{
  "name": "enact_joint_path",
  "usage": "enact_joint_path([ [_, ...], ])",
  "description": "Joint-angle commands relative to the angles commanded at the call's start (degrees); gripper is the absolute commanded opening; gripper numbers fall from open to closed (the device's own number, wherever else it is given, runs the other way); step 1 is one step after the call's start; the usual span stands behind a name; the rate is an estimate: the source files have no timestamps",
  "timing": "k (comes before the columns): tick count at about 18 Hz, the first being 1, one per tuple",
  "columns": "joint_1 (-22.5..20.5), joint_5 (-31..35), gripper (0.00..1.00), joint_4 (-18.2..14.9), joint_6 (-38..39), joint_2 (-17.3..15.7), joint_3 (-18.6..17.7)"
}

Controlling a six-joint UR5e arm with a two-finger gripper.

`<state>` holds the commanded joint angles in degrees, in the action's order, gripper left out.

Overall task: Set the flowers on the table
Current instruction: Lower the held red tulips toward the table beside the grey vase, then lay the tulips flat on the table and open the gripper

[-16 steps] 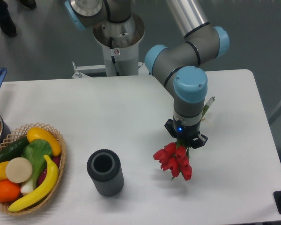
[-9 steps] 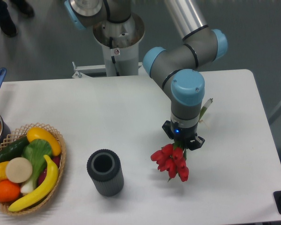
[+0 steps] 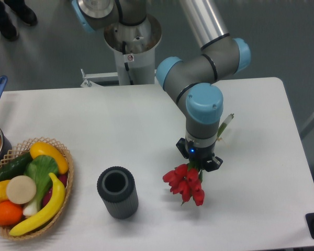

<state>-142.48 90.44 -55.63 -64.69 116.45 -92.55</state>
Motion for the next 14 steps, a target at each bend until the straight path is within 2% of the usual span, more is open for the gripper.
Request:
enact_joint_path([
  [5, 1.0, -0.3, 0.28, 0.0, 1.7, 1.7, 0.3],
  [8, 1.1, -0.3, 0.40, 0.1, 1.4, 2.5, 0.4],
  [12, 1.1, -0.5, 0.66, 0.5, 1.4, 3.4, 0.4],
  [14, 1.4, -0.5, 0.70, 1.3, 1.5, 4.1, 0.4],
])
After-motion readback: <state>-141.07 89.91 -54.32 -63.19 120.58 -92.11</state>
